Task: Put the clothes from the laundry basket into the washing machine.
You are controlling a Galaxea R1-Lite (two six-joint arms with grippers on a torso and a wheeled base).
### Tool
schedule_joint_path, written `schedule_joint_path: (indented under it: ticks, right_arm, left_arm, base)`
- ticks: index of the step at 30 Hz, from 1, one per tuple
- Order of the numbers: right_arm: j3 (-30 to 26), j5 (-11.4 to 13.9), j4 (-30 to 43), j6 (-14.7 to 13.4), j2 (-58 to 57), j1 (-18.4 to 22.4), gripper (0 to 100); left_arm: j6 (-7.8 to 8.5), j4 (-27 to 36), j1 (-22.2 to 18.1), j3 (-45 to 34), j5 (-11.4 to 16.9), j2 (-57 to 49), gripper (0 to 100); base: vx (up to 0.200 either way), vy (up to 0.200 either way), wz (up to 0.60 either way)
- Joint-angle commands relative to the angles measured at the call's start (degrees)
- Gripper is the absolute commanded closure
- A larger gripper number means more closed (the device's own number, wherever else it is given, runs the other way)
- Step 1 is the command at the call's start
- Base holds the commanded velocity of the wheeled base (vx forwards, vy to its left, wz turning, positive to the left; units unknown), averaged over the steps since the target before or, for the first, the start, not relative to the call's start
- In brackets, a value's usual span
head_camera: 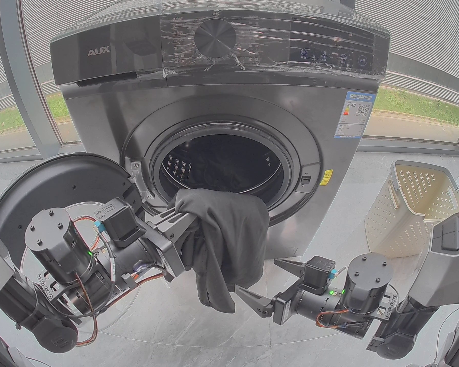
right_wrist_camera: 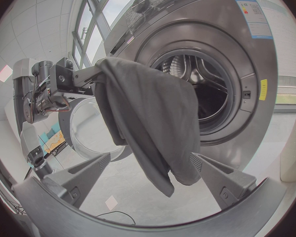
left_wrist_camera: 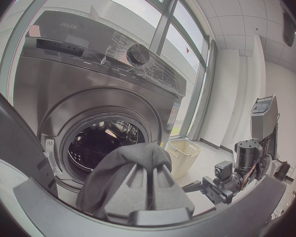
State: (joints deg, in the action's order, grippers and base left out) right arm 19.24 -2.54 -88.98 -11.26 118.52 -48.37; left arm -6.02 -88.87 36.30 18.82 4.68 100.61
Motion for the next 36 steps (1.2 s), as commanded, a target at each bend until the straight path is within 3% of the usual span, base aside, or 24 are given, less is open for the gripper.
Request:
schedule_joint_path:
  ticks: [1, 8, 24, 25, 36]
  right_arm:
    - [2.12, -0.01, -0.49, -0.07, 2.33, -1.55, 0]
    - [5.99, 0.07, -0.58, -0.69, 6.64, -4.19, 0]
    - [21.72, -0.63, -0.76, -0.43, 16.57, -2.34, 0]
    - [21.98, -0.72, -0.76, -0.60, 17.10, -2.25, 100]
    - [19.87, -1.77, -0.76, -0.78, 13.49, -2.78, 100]
  left_arm:
    - [0.05, -0.08, -0.09, 0.07, -0.73, -0.06, 100]
    - [0.05, -0.16, 0.17, 0.43, -0.81, -0.06, 100]
    - [-0.13, -0.16, 0.35, 0.95, -0.81, -0.24, 100]
    - [-0.39, -0.16, 0.35, 1.04, -0.81, -0.15, 100]
    - [-1.01, -0.16, -0.36, 1.04, -0.81, 0.11, 100]
  base:
    - [0.000, 0.000, 0.00]
    - [0.000, 0.000, 0.00]
    - [0.000, 0.000, 0.00]
    - [0.000, 0.000, 0.00]
    - [0.000, 0.000, 0.00]
